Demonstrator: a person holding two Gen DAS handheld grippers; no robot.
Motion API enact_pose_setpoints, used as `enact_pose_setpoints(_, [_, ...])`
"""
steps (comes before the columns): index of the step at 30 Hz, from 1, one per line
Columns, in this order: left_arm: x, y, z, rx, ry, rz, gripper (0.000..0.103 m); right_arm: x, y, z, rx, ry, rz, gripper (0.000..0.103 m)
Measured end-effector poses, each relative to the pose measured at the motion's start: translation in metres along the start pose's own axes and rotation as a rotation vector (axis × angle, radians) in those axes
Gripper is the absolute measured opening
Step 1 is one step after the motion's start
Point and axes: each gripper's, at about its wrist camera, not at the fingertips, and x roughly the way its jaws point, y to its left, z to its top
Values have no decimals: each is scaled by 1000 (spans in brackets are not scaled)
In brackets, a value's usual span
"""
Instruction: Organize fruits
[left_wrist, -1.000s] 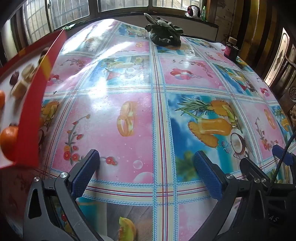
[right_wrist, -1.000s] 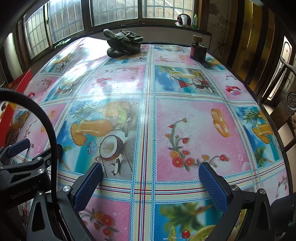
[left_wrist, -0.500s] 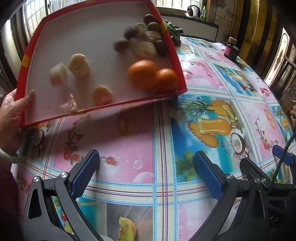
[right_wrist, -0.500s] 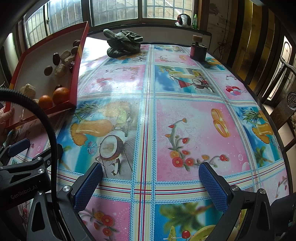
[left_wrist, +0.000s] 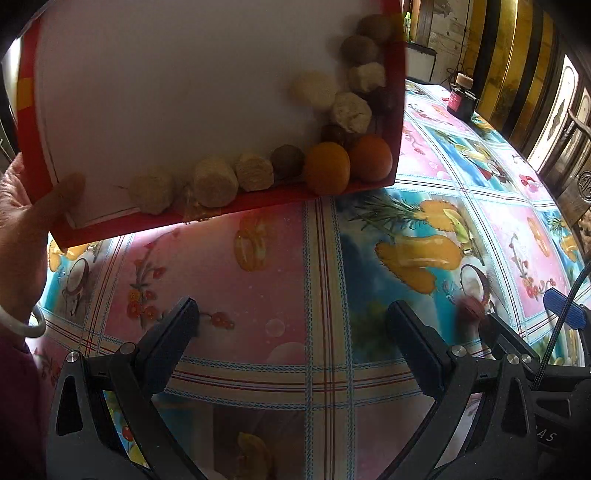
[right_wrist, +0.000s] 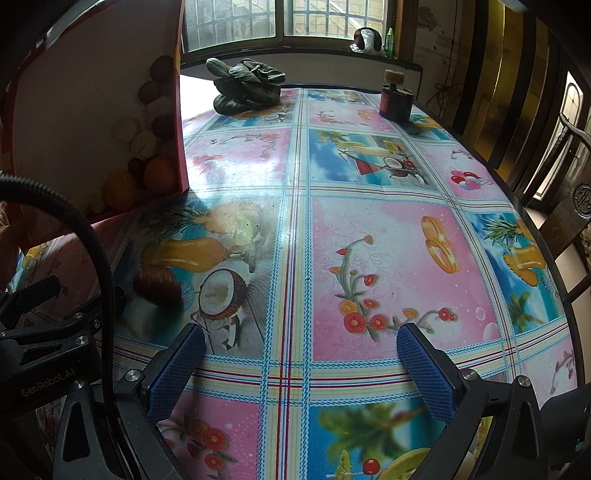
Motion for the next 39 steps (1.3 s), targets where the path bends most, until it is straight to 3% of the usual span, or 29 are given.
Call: enact_pose_setpoints(39, [5,7,1,-1,0,0,103,0,1,0,0,0,0,103])
